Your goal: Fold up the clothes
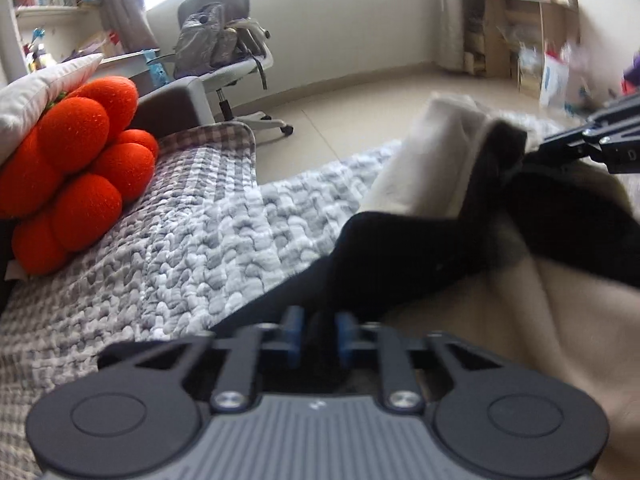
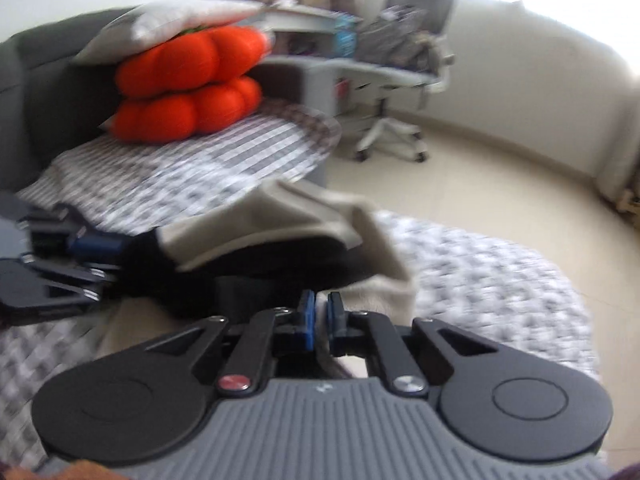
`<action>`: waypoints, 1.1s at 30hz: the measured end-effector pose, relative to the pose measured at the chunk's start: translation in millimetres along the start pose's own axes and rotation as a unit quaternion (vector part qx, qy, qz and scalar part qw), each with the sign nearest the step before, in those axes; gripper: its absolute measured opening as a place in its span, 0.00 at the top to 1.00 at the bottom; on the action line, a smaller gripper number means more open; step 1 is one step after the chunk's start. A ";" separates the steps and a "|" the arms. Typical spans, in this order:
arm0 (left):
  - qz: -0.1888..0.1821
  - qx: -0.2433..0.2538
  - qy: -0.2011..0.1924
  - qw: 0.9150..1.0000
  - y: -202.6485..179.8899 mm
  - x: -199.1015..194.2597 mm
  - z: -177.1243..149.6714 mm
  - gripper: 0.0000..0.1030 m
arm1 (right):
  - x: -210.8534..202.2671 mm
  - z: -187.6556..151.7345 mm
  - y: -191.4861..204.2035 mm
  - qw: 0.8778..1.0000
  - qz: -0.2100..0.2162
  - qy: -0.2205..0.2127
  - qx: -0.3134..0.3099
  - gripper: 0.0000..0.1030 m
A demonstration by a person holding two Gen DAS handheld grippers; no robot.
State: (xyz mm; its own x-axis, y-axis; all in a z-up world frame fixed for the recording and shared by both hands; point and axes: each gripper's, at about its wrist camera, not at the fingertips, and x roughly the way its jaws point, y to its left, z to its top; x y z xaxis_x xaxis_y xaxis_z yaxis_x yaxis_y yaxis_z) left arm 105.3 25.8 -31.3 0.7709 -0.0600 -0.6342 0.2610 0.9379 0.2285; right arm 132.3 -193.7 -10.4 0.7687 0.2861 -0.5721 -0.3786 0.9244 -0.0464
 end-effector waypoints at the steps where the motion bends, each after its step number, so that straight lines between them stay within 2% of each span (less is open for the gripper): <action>1: -0.001 -0.010 -0.004 1.000 2.4 -1.6 1.9 0.88 | -2.5 0.3 -4.4 1.000 -0.016 -0.008 0.004 0.95; 5: 0.020 -0.051 -0.020 0.998 13.9 -6.1 9.4 0.90 | -11.4 -0.7 -14.6 0.994 -0.098 -0.038 -0.004 0.96; 9: 0.040 -0.093 -0.035 0.994 25.3 -10.5 16.9 0.91 | -19.7 -1.4 -25.3 0.987 -0.146 -0.068 0.004 0.96; 12: 0.055 -0.123 -0.047 0.990 33.9 -13.9 22.5 0.91 | -28.2 -0.1 -27.7 0.975 -0.198 -0.104 -0.007 0.96; 14: 0.065 -0.144 -0.054 0.986 39.6 -16.1 26.3 0.91 | -33.9 0.3 -35.2 0.968 -0.217 -0.125 0.004 0.96; 18: 0.080 -0.175 -0.064 0.979 48.2 -19.3 31.1 0.91 | -39.3 -0.1 -45.7 0.963 -0.230 -0.137 0.023 0.96; 29: 0.074 -0.152 -0.056 0.984 43.1 -17.7 27.2 0.89 | -22.7 1.5 -46.4 0.971 -0.217 -0.093 0.023 0.96; 32: 0.072 -0.146 -0.047 0.986 41.7 -14.6 25.9 0.82 | -19.8 2.4 -53.3 0.974 -0.210 -0.081 0.042 0.96; 33: 0.079 -0.133 -0.043 0.987 38.0 -12.8 25.3 0.70 | -18.9 3.0 -55.6 0.974 -0.209 -0.077 0.048 0.95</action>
State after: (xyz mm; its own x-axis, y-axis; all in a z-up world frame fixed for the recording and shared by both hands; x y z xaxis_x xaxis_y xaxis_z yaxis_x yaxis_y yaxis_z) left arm 120.0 53.6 4.2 0.8393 0.0763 -0.5382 -0.0199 0.9938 0.1098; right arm 140.4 -249.7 5.4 0.9159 -0.0921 -0.3906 0.0275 0.9854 -0.1678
